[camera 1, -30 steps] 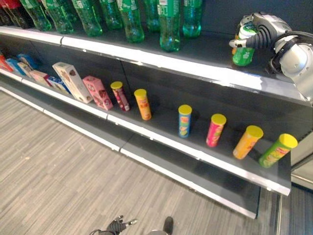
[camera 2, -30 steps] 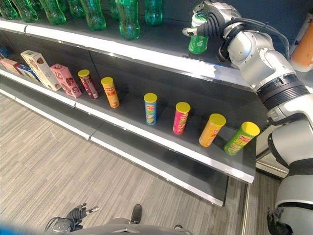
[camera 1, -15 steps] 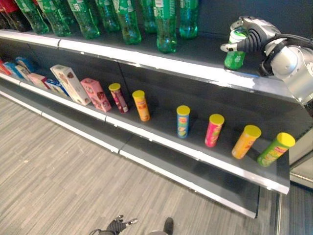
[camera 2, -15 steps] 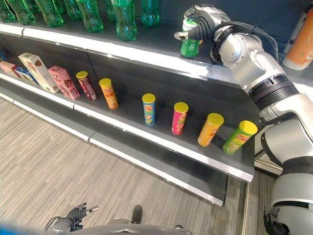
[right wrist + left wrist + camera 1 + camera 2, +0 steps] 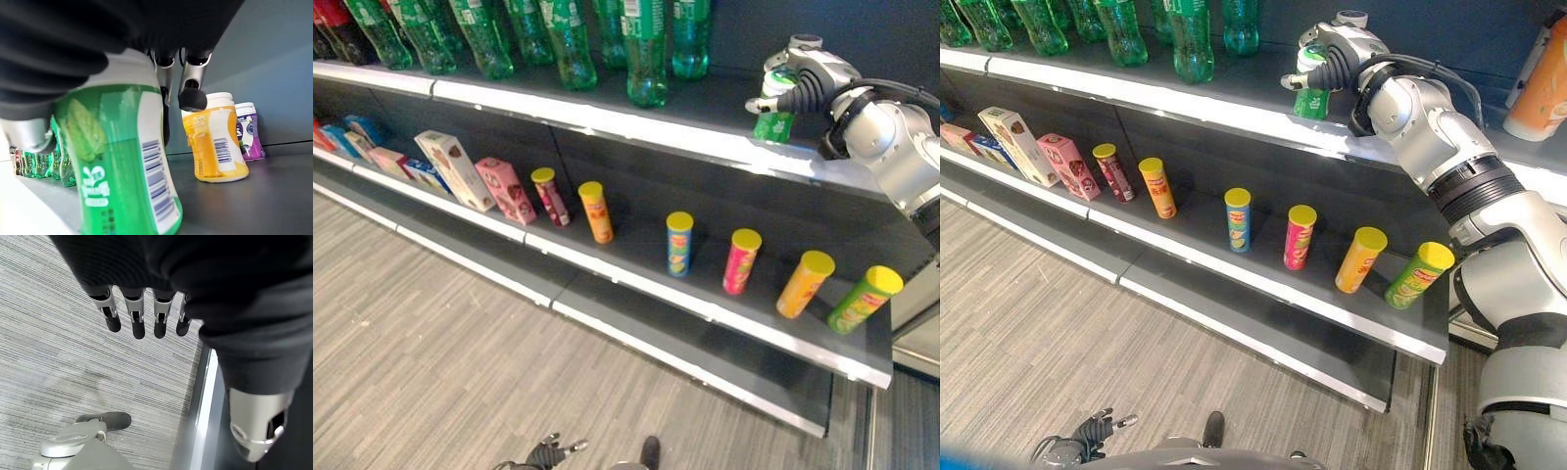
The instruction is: Put the goods on the table back onto the shelves and tidy them up.
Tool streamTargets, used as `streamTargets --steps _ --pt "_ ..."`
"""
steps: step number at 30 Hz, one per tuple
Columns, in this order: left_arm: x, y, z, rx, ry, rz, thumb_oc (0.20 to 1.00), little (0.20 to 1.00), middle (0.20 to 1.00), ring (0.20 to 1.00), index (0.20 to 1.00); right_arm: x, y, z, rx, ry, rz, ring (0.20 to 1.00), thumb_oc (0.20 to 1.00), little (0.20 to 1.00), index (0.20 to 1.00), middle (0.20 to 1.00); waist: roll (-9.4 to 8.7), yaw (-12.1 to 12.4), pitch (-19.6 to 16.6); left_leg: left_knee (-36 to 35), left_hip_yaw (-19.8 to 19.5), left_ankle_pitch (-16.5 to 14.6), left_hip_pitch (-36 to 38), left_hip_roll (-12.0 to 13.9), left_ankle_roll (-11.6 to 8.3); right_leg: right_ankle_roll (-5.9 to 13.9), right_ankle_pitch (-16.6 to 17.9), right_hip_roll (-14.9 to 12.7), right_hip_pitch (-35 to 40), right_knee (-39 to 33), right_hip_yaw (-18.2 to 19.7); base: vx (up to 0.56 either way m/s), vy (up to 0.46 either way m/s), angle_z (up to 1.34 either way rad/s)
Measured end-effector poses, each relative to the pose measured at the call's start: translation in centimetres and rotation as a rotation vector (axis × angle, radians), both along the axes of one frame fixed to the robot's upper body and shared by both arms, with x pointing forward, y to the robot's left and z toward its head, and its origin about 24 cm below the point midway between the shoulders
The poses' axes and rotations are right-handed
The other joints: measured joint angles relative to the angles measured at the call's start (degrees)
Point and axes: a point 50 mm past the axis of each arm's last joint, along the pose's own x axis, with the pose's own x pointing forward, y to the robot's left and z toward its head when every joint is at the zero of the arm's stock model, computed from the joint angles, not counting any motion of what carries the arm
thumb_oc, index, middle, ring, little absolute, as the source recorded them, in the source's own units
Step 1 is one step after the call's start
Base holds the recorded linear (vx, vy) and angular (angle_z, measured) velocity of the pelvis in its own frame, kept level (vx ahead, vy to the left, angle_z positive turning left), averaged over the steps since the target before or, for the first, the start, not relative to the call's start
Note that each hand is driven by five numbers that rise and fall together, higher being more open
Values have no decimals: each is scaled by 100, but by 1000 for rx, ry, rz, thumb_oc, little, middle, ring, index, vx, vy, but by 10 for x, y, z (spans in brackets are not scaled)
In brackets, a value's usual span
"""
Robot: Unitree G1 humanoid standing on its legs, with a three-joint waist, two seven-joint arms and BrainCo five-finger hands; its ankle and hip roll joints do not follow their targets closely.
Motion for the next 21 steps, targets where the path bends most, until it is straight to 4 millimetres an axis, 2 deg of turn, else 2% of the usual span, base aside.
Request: streamTargets --steps 5,6,7,19,21 --pt "0 0 0 0 0 0 1000 1000 1000 1000 1000 0 0 0 -1 2 0 200 200 200 200 200 -1 -2 -1 0 23 -1 9 9 0 -5 4 3 0 0 20 -1 1 -1" --pt "0 0 0 0 0 0 1000 1000 1000 1000 1000 0 0 0 -1 2 0 561 561 561 561 561 -1 -5 -1 0 25 -1 9 11 0 -6 4 4 -1 0 21 0 0 0" --pt "0 0 0 0 1 0 1000 1000 1000 1000 1000 0 0 0 -2 4 1 1000 1000 1000 1000 1000 -1 -3 -1 0 29 -1 11 14 0 -8 6 6 -1 0 26 0 0 0" --pt "1 0 0 1 -2 1 1000 1000 1000 1000 1000 -7 16 4 -18 -24 73 1000 1000 1000 1000 1000 -29 -10 -19 0 87 -1 20 59 10 -22 16 39 -25 0 91 0 2 -2" --pt "2 0 0 2 -6 1 1000 1000 1000 1000 1000 -12 17 10 -28 -50 82 1000 1000 1000 1000 1000 -36 -16 -22 0 94 -38 15 63 12 -27 19 39 -42 0 100 0 0 0"
